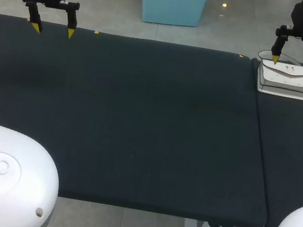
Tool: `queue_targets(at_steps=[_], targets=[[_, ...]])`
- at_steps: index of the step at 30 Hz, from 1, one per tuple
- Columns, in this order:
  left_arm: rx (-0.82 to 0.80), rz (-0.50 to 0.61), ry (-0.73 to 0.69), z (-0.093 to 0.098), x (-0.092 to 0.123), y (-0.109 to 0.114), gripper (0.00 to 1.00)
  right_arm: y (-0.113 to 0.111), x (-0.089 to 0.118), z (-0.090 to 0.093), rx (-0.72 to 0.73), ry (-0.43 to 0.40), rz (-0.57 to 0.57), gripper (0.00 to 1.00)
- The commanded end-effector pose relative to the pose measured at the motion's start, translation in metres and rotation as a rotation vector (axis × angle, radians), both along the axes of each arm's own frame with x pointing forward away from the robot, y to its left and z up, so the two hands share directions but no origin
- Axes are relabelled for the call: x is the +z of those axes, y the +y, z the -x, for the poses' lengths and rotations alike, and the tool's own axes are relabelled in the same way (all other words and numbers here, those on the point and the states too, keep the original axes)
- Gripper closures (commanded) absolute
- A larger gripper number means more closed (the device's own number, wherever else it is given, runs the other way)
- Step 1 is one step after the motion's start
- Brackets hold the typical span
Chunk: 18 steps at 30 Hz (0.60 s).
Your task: Pick up the bag, open it, inspect its contents, close it, and place it on the opposite side
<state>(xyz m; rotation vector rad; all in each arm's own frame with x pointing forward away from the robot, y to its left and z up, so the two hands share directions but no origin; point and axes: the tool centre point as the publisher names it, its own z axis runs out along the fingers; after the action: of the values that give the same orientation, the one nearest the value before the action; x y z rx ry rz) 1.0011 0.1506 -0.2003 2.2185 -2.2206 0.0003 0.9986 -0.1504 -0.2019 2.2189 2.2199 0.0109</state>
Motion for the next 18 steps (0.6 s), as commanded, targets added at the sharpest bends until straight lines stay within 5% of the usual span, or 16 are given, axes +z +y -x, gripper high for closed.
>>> queue_targets(at_steps=[1, 15, 18], targets=[[0.001, -0.001, 0.000, 0.000, 0.000, 0.000, 0.00, 0.000, 0.001, 0.000, -0.001, 0.002, 0.002, 0.00], [0.001, -0.001, 0.000, 0.000, 0.000, 0.000, 0.00, 0.000, 0.001, 0.000, -0.001, 0.002, 0.002, 0.00], [-0.114, -0.011, -0.049, 0.000, 0.002, -0.011, 0.00, 0.000, 0.001, 0.000, -0.001, 0.002, 0.002, 0.00]])
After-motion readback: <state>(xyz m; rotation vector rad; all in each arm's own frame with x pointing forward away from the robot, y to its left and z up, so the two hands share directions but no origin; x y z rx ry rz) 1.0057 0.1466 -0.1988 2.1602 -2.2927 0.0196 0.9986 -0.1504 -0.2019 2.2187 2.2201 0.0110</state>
